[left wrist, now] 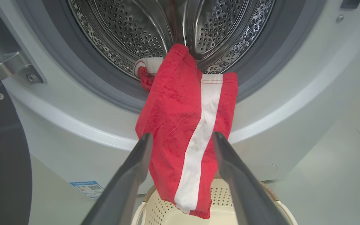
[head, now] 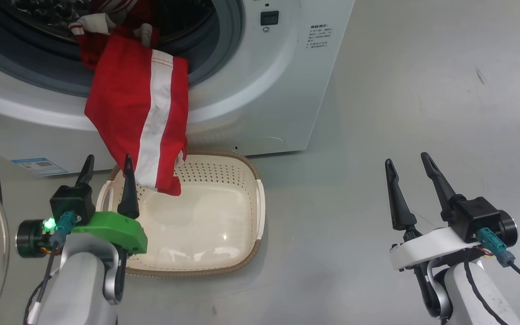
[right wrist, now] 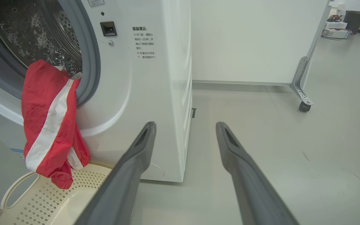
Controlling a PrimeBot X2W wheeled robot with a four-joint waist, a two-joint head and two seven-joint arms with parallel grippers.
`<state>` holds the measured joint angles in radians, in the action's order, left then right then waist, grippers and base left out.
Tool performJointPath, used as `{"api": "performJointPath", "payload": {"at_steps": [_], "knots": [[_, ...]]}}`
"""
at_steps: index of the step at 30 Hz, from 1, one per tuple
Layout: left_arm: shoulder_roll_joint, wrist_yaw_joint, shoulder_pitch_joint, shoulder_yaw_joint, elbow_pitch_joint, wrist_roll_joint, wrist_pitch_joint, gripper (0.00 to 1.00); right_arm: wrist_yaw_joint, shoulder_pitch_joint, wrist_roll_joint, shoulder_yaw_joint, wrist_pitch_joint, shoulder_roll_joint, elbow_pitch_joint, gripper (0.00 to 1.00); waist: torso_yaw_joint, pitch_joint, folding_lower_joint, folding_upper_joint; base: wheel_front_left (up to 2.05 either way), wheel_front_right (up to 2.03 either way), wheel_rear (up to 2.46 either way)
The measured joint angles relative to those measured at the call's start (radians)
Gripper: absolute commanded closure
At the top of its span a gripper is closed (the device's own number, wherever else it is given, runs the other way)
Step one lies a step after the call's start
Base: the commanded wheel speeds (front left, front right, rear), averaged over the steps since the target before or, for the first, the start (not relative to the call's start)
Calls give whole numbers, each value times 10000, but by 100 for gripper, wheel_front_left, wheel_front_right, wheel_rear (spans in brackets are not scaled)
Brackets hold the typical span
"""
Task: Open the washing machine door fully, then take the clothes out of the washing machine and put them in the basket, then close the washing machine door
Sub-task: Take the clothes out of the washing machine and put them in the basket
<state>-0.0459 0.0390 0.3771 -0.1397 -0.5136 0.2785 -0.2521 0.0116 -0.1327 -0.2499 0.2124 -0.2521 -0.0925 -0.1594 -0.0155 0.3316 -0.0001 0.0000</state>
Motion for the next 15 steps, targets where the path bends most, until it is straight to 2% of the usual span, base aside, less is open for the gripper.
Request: {"api": "performJointPath", "payload": {"at_steps": [15], "knots": [[-2,259,-1404,-31,1170,-73,0,0,13,220,-2,-27,0,15,-23,0,-33,-312,0,0,0,0,0]]}}
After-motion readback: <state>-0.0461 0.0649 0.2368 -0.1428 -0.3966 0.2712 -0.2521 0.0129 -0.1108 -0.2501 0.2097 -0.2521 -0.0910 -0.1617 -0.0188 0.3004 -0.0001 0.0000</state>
